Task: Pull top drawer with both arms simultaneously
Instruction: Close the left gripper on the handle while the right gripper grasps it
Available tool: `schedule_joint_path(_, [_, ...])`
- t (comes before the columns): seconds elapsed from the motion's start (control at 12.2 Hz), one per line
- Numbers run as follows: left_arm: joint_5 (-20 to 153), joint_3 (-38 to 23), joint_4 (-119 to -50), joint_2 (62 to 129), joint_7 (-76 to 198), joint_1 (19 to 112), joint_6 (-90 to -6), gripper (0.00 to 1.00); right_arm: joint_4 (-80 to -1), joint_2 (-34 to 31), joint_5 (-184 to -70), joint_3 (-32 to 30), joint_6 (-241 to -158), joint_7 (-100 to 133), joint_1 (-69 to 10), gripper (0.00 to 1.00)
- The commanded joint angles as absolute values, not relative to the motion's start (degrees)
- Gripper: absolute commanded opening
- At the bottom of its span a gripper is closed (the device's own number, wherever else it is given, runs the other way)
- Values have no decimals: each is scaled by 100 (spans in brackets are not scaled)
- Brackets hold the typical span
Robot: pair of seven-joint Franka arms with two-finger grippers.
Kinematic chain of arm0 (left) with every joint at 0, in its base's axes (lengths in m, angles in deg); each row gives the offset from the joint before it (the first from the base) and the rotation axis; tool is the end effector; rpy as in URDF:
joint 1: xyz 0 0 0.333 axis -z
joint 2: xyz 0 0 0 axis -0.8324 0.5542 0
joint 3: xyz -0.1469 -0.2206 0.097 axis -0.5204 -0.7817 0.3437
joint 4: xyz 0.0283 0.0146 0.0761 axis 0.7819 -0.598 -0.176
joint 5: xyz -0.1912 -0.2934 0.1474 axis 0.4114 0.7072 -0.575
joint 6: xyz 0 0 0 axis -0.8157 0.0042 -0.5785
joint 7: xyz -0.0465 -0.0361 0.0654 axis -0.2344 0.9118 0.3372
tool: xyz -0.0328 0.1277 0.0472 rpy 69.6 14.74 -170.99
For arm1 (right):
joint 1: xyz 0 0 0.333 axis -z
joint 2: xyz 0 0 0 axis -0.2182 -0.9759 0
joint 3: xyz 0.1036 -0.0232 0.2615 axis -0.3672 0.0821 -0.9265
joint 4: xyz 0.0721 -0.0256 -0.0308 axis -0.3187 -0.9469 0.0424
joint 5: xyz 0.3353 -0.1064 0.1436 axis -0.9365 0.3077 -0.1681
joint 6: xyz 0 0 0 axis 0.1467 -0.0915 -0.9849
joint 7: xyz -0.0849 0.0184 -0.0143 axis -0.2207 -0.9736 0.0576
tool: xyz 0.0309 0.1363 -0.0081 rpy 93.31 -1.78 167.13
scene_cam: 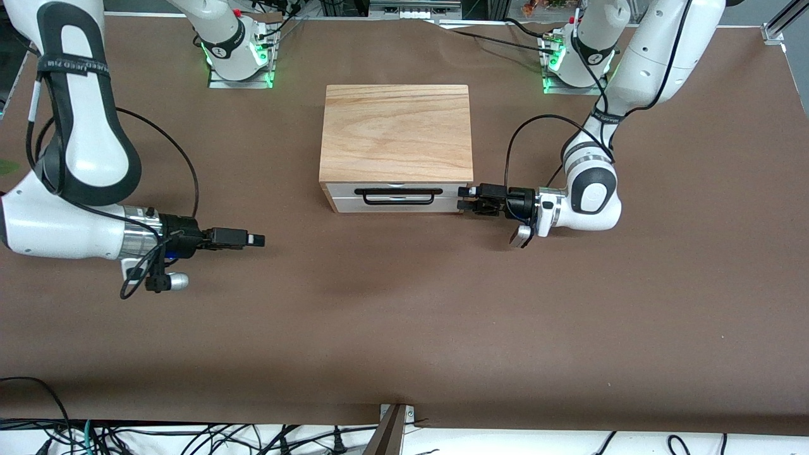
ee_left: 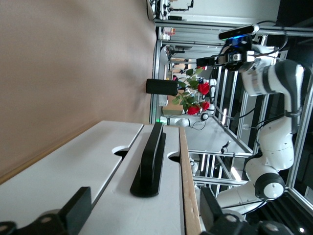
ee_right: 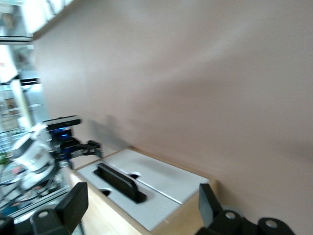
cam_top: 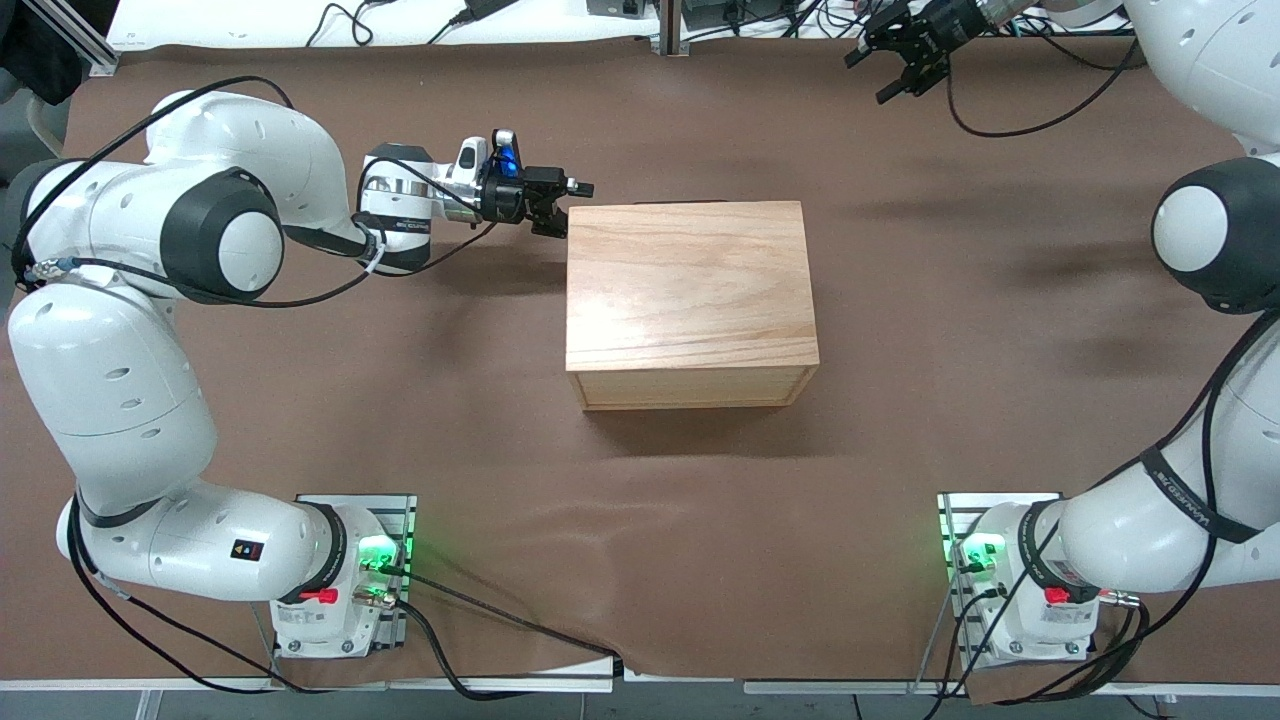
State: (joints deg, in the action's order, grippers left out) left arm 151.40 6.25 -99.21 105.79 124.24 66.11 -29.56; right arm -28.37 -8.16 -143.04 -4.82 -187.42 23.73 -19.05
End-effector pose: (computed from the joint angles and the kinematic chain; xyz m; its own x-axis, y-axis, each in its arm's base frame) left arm 0.5024 -0.2574 0.1484 0.9929 -0.0947 -0.0720 0.0665 -0.0597 0.9960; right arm 0.6443 0.1497 0.3239 0.9873 0.0347 -0.1548 -0.0958 -0.6473 -0.7562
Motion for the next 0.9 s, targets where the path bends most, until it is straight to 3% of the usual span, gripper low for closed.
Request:
schedule_joint_path(0.0, [15567,632,-9825,10689,12525,6768,-2902,86,-3095,-1146,-15629,-480,-18765,3416,-1998,100])
schedule_joint_path(0.33, [15752,553,-9816,10742,12569,6900,-2946,83,-3087,-1472,-16354,-489,-18774,3877,-2305,100])
schedule_joint_path(0.74, [15964,430,-9746,10778,12577,7023,-3148,60,-3130,-1868,-17232,-489,-18757,5194,-2683,100])
schedule_joint_path(0.82, [15964,421,-9746,10786,12577,7040,-3261,60,-3235,-1877,-17269,-489,-18730,5466,-2693,100])
